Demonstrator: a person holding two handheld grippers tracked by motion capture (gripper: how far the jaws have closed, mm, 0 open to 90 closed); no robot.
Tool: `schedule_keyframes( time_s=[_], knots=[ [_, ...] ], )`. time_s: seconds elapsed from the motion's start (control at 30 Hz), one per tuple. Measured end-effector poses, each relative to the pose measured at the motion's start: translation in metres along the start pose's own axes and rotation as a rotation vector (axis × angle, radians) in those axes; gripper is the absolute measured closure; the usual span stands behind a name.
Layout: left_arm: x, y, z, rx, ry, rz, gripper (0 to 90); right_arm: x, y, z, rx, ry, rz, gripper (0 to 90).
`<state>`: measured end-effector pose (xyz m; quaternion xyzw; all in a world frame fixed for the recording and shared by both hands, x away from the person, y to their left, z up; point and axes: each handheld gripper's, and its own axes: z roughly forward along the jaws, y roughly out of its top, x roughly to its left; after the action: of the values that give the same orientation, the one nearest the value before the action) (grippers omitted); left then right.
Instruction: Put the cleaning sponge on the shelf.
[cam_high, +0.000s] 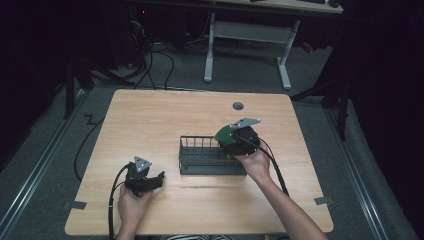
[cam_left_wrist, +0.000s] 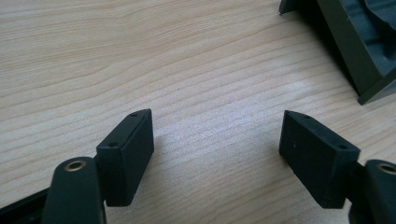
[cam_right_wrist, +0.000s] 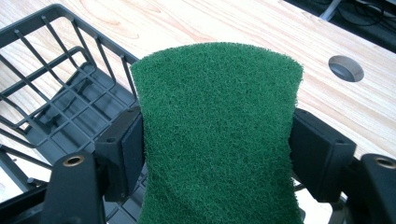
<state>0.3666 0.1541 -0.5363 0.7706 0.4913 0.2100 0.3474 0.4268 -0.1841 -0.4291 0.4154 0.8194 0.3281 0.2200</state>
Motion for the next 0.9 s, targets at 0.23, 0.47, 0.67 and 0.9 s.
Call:
schedule_keyframes(
  time_s=[0.23, 0.47, 0.67, 0.9],
  knots=[
    [0.000, 0.000, 0.000, 0.000, 0.000, 0.000, 26.7, -0.001, -0.002, 0.001, 0.022, 0.013, 0.002, 25.0],
    [0.000, 0.000, 0.000, 0.000, 0.000, 0.000, 26.7, 0.002, -0.007, -0.003, 0.018, 0.011, -0.009, 27.4],
    [0.000, 0.000, 0.000, 0.000, 0.000, 0.000, 26.7, 0.002, -0.011, -0.004, 0.048, 0.031, -0.018, 27.6],
    [0.000, 0.000, 0.000, 0.000, 0.000, 0.000, 26.7, 0.001, -0.014, -0.001, 0.065, 0.034, -0.013, 27.2]
  ],
)
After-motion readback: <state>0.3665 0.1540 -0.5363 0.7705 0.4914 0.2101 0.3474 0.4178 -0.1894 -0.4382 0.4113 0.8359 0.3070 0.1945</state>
